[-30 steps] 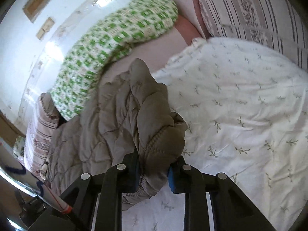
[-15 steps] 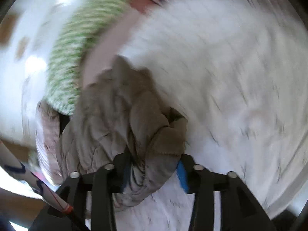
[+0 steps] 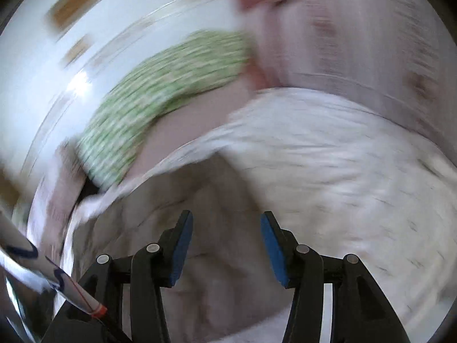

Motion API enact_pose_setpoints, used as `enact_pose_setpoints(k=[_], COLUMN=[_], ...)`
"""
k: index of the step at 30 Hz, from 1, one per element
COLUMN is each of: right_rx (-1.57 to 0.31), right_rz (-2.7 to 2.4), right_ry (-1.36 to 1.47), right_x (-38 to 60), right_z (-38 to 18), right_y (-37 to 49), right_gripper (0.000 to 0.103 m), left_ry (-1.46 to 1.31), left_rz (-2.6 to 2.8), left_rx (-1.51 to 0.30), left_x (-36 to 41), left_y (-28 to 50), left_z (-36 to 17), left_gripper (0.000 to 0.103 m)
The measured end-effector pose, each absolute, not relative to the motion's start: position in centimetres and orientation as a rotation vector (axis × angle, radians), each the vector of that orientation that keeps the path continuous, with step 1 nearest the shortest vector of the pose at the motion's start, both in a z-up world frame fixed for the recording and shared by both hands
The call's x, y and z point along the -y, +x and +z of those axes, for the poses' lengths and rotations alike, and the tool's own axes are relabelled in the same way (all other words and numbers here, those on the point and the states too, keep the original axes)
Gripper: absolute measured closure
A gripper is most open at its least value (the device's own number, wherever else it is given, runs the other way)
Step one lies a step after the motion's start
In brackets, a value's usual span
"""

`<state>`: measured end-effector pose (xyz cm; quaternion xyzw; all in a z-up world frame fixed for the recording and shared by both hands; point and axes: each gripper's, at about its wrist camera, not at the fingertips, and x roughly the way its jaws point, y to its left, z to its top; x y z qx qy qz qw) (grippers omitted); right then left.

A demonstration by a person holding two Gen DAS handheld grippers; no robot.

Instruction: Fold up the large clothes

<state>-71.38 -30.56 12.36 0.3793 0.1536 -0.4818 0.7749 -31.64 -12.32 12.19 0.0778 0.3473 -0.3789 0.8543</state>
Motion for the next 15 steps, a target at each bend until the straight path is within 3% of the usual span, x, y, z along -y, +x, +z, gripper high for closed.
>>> enact_pose_setpoints(k=[3, 7, 12, 15], right_rx=[-0.42, -0.559, -0.646, -0.631], right_rz=[-0.957, -0.979, -0.999, -1.001], right_ry=[0.725, 0.634, 0.619, 0.646], right_x=[30.6, 32.0, 33.7, 34.4], right_z=[11.1, 7.9, 5.4, 5.2], right_y=[-66.2, -61.2, -59.7, -59.7], right_gripper=[0.058, 0.059, 0.057, 0.056], left_ry=[0.318, 0.438, 0.434, 0.419], left_rz=[-0.893, -0.886, -0.853, -0.854], left_rx=[-0.673, -0.675, -0.743, -0.755], left_x=[16.7, 20.3, 22.3, 22.6], left_y=[-35.2, -37.0, -34.3, -34.0], left_z=[11.4, 8.9, 6.8, 6.5], left_gripper=[0.038, 0.037, 0.018, 0.017])
